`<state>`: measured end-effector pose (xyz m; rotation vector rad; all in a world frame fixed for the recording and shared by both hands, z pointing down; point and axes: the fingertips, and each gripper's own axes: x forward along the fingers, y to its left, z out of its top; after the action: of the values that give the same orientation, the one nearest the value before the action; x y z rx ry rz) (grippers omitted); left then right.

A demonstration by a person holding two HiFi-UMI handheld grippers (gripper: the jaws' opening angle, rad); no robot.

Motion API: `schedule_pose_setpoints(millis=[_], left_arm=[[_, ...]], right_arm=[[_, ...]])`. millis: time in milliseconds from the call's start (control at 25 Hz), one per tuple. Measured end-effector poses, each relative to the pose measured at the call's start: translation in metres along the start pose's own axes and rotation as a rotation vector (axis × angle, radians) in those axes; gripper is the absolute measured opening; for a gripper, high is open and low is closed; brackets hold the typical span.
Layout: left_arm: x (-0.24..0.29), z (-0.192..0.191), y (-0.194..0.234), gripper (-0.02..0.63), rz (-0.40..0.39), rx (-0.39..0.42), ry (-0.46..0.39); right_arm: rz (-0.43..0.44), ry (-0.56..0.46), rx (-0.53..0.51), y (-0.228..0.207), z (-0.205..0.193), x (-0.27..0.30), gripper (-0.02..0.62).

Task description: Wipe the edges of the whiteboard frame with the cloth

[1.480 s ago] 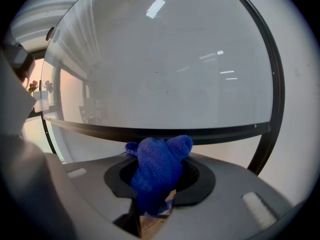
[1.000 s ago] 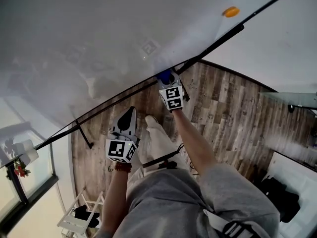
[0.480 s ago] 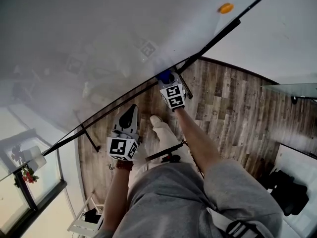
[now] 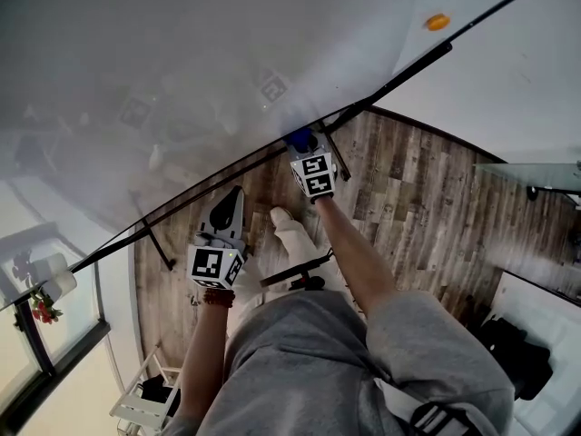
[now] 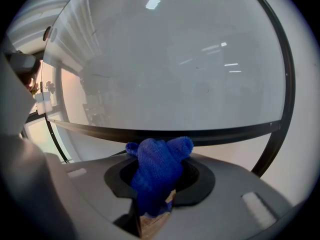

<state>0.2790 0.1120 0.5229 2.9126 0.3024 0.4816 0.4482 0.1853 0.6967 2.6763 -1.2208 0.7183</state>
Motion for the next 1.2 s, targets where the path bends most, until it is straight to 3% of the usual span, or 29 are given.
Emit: schedule_pose_setpoints(millis=[1200], left_arm=[[-0.041, 0.000, 0.051, 0.009, 0.104, -0.050, -0.032]], right_arm=[[0.013, 0.043, -0.010, 0.055, 0.000, 0.010, 0.132]])
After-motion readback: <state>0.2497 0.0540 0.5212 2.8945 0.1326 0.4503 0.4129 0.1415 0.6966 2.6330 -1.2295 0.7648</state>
